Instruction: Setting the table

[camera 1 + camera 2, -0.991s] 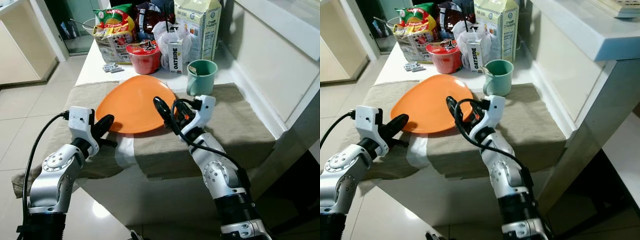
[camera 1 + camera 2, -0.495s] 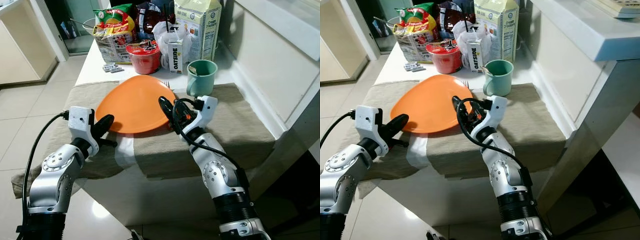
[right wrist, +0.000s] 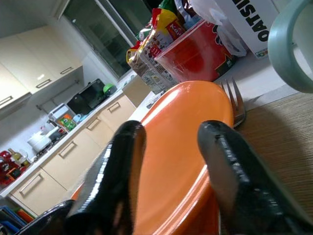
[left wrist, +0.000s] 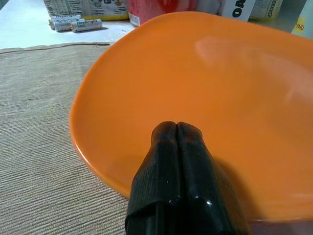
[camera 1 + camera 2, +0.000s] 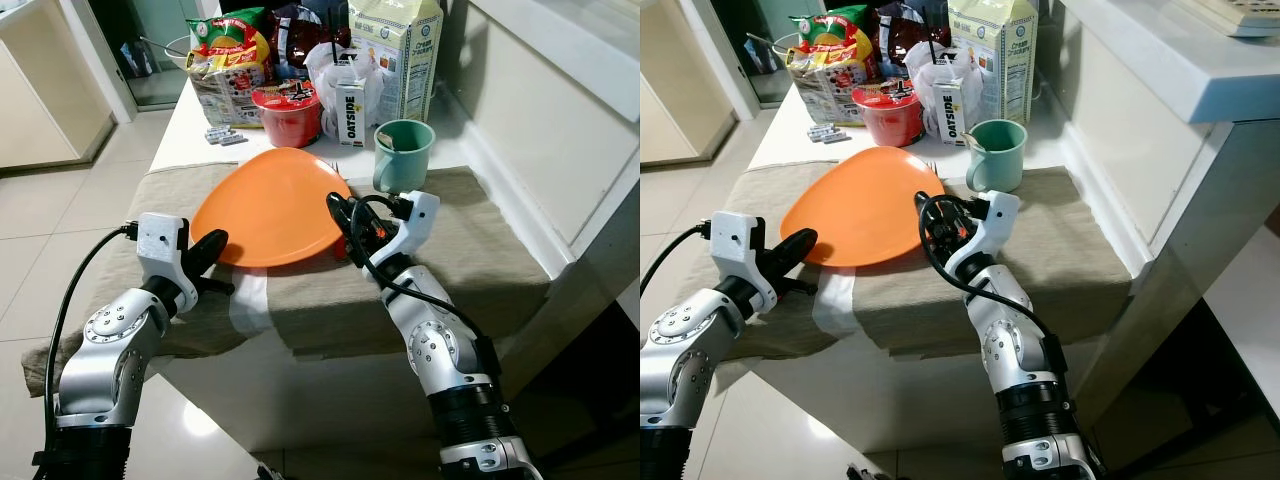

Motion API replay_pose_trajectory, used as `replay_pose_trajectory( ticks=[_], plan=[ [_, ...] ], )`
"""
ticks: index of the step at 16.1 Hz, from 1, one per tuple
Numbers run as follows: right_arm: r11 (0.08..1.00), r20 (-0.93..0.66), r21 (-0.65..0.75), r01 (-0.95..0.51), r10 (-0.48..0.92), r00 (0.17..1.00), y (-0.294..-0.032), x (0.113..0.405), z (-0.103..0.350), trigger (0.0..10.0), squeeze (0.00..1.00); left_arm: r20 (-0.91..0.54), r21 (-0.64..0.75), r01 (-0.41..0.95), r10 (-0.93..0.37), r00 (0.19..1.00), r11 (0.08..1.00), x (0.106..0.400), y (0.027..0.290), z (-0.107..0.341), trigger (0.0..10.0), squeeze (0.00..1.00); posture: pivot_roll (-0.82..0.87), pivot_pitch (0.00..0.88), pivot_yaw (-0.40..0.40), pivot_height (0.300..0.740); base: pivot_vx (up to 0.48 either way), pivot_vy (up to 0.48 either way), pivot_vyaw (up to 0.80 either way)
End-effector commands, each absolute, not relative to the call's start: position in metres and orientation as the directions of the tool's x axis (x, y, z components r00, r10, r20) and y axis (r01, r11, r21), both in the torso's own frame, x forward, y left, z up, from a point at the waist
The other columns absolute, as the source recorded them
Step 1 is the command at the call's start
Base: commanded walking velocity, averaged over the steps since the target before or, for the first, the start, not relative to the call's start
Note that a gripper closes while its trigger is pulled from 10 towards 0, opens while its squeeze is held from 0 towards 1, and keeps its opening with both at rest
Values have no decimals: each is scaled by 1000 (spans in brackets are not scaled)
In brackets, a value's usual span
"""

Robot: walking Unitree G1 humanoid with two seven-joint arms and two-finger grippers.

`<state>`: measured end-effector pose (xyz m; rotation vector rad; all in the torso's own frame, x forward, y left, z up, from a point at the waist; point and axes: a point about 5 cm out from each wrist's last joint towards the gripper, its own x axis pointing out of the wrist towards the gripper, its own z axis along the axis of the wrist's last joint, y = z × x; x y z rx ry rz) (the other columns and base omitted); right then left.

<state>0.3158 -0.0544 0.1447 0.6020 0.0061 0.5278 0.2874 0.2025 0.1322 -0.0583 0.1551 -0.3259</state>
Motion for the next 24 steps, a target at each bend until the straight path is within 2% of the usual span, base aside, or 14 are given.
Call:
replay_pose_trajectory(
  ticks=[1, 8, 9, 10, 11, 12, 13, 15, 17, 24],
  plan=[
    [626, 187, 559, -543, 543, 819, -31, 313, 157, 0, 0, -173, -106, 353, -367, 914, 930, 287, 194, 125, 10000, 0, -88, 19, 104, 740, 0, 0, 0],
    [630, 186, 562, -536, 536, 824, -35, 312, 157, 0, 0, -150, -95, 354, -365, 919, 930, 292, 195, 132, 10000, 0, -92, 21, 106, 740, 0, 0, 0],
    [671, 179, 509, -538, 529, 829, -36, 314, 159, 0, 0, -152, -96, 354, -365, 918, 930, 291, 195, 131, 10000, 0, -92, 21, 106, 740, 0, 0, 0],
    [710, 167, 440, -550, 538, 827, -35, 314, 161, 10000, 0, -153, -97, 353, -364, 919, 931, 291, 195, 131, 10000, 0, -92, 23, 104, 740, 0, 0, 0],
    [746, 169, 383, -545, 523, 835, -37, 315, 163, 10000, 0, -154, -97, 352, -364, 919, 931, 291, 195, 131, 10000, 0, -92, 23, 104, 740, 0, 0, 0],
    [824, 181, 216, -523, 493, 851, -44, 317, 167, 10000, 1000, -156, -97, 353, -364, 918, 931, 291, 195, 130, 10000, 0, -92, 23, 103, 740, 0, 0, 0],
    [849, 195, 122, -515, 488, 851, -47, 317, 170, 10000, 1000, -157, -96, 353, -365, 918, 931, 290, 195, 130, 10000, 0, -92, 24, 103, 740, 0, 0, 0],
    [869, 209, 64, -490, 468, 858, -55, 317, 171, 10000, 1000, -161, -96, 354, -365, 917, 930, 290, 195, 129, 10000, 0, -93, 24, 103, 740, 0, 0, 0],
    [891, 206, 46, -452, 434, 877, -66, 318, 170, 10000, 1000, -158, -96, 355, -366, 917, 930, 290, 195, 129, 10000, 0, -97, 25, 104, 740, 0, 0, 0],
    [918, 206, -32, -395, 393, 896, -81, 313, 161, 10000, 1000, -156, -90, 361, -371, 915, 928, 292, 195, 130, 10000, 0, -105, 21, 108, 740, 0, 0, 0]
  ],
)
